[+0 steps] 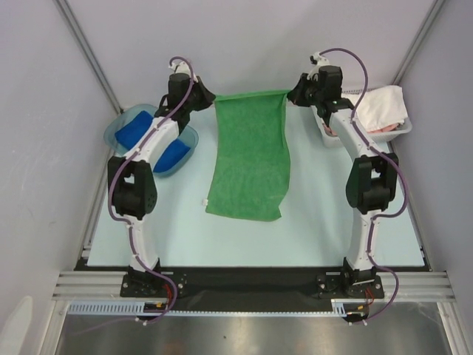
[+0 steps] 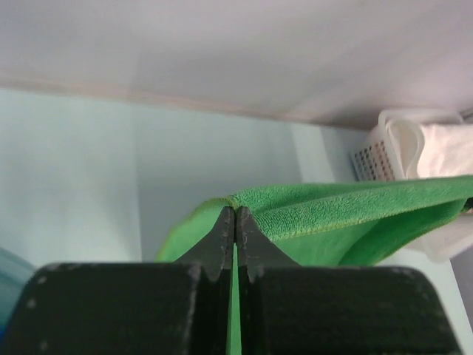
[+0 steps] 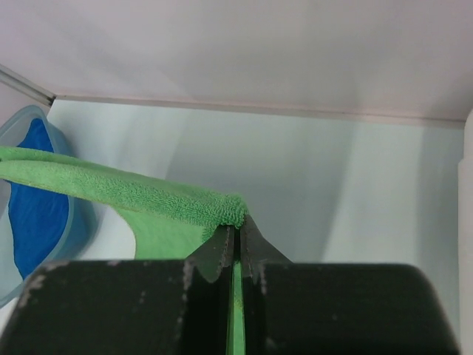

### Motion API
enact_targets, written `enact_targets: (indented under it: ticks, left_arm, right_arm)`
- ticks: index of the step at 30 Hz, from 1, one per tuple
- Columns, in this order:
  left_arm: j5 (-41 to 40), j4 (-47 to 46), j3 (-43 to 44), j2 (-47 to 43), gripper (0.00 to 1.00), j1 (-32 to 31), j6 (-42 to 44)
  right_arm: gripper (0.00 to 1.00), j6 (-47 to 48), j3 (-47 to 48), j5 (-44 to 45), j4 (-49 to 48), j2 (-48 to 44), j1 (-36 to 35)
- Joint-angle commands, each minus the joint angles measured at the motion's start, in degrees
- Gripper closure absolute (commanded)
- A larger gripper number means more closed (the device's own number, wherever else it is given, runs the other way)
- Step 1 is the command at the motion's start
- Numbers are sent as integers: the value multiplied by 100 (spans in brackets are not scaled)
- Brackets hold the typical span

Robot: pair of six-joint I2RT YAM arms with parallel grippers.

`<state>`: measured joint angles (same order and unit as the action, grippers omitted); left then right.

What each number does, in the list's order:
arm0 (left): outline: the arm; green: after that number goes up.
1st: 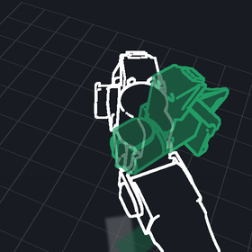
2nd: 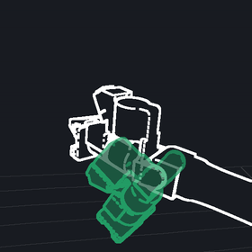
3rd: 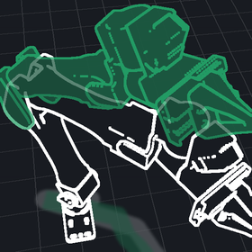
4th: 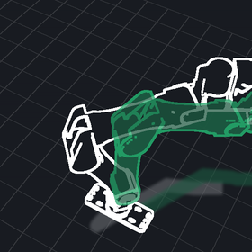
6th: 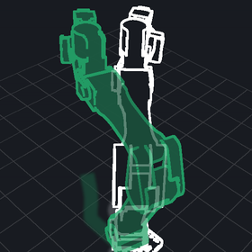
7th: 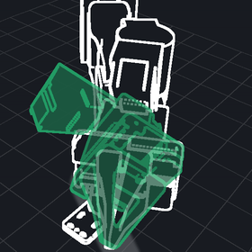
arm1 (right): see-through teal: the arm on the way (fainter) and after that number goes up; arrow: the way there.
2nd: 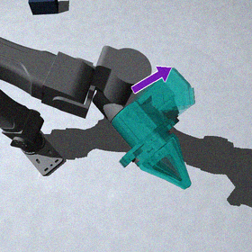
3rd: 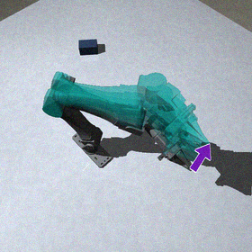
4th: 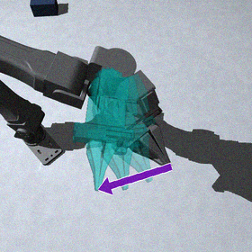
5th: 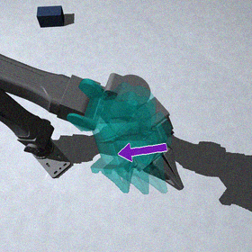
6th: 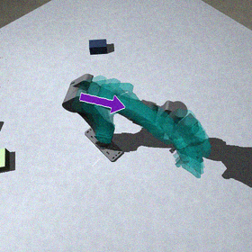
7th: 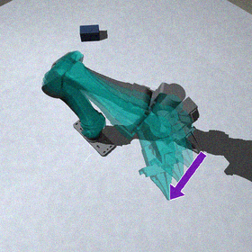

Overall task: Fold and stack the towels
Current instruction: Flatten out the crumpled towel

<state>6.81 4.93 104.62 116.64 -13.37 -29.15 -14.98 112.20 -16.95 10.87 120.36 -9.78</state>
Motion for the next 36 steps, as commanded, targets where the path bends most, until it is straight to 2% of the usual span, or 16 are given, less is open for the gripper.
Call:
enact_targets:
  ticks: [1, 7, 9, 15, 20, 30, 36]
  left_arm:
    - [22, -649, -783, -1001, 100, 71, -153]
    - [-460, -660, -2251, -2881, 100, -403, 320]
    - [-987, -607, -2698, -3330, 100, -789, 532]
    - [-1577, -273, -3456, -4921, 100, -1528, 779]
    - [-1981, -53, -3597, -5887, 100, -1968, 954]
    - [-2298, 175, -3510, -6355, 100, -2144, 1157]
    - [-2342, 114, -3528, -6434, 100, -2144, 1236]
  right_arm:
    - [100, 74, -408, 350, -200, -1091, -6]
    - [100, 311, -1155, 842, 239, -2471, -357]
    - [100, 452, -1717, 1209, 249, -3154, -603]
    - [100, 672, -2553, 2037, 661, -4537, -1296]
    - [100, 830, -2528, 2555, 1083, -5389, -1816]
    - [100, 936, -2308, 3390, 1461, -6041, -3037]
    - [100, 1295, -2080, 4611, 1400, -6077, -4399]
